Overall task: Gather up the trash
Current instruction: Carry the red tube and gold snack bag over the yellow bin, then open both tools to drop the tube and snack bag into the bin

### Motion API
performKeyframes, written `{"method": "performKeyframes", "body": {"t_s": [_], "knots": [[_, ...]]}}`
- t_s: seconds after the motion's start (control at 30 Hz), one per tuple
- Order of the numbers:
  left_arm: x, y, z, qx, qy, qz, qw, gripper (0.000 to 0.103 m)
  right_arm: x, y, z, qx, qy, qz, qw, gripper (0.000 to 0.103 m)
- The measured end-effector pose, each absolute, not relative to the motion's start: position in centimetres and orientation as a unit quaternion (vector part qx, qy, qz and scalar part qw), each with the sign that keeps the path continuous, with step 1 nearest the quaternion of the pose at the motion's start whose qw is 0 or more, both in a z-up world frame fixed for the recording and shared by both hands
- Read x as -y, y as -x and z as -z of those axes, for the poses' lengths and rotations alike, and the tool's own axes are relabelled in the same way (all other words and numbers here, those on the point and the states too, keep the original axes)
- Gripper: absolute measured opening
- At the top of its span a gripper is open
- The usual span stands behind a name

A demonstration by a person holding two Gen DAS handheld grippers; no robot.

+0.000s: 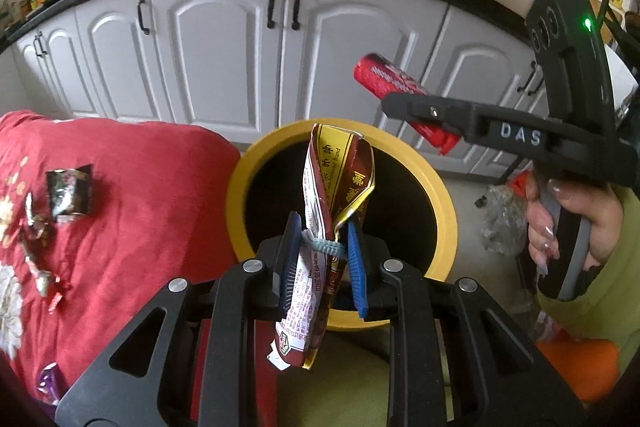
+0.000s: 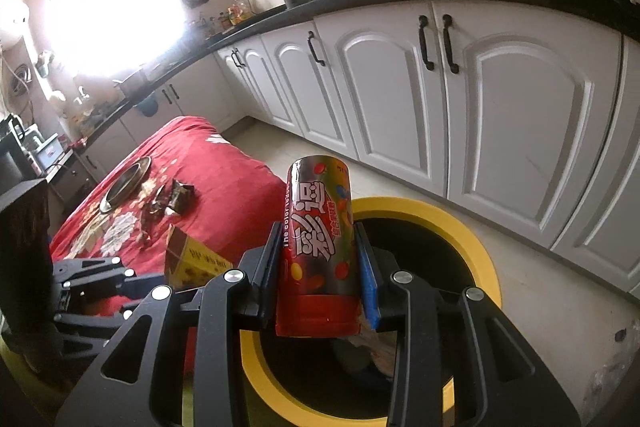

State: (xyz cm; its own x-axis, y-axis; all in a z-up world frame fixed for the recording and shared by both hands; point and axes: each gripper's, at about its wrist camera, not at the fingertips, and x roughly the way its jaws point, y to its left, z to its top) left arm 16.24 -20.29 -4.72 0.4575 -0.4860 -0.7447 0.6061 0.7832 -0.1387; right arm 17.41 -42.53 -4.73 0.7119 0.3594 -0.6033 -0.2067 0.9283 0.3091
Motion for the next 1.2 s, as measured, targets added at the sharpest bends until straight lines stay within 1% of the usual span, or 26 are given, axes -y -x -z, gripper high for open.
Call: {"method": "performKeyframes", "body": {"t_s": [0.63,0.9,0.97,1.0,1.03,1.07,1.1,1.13,1.2], "knots": [[24.3,-18.1,9.9,-0.464,-0.088,0.337,0.814,0.017,44.5,-18.8,7.2,-0.366,-0.126,-0.126,0.913,0.032],[25.0,-18.6,10.3,-0.465,-0.097,0.333,0.815,0.017,45.1,-19.3,7.6,-0.369,-0.14,-0.119,0.911,0.033],[25.0,-18.5,10.4,-0.464,-0.097,0.328,0.817,0.027,45.3,-19.4,7.7,-0.371,-0.146,-0.119,0.909,0.033],[24.9,-18.4,10.3,-0.463,-0.096,0.326,0.818,0.037,45.5,-19.4,7.8,-0.373,-0.15,-0.118,0.908,0.034],[24.8,-18.3,10.3,-0.461,-0.095,0.326,0.82,0.041,45.6,-19.4,7.8,-0.374,-0.153,-0.115,0.907,0.041],[24.7,-18.2,10.2,-0.46,-0.094,0.326,0.821,0.042,45.7,-19.3,7.8,-0.373,-0.156,-0.113,0.908,0.047],[24.6,-18.1,10.1,-0.458,-0.093,0.324,0.822,0.046,45.8,-19.3,7.8,-0.37,-0.159,-0.111,0.909,0.052],[24.4,-18.1,10.1,-0.457,-0.093,0.321,0.824,0.053,45.9,-19.2,7.7,-0.369,-0.16,-0.11,0.909,0.053],[24.1,-18.0,9.8,-0.455,-0.089,0.318,0.827,0.054,46.0,-19.2,7.6,-0.368,-0.159,-0.108,0.91,0.053]]}}
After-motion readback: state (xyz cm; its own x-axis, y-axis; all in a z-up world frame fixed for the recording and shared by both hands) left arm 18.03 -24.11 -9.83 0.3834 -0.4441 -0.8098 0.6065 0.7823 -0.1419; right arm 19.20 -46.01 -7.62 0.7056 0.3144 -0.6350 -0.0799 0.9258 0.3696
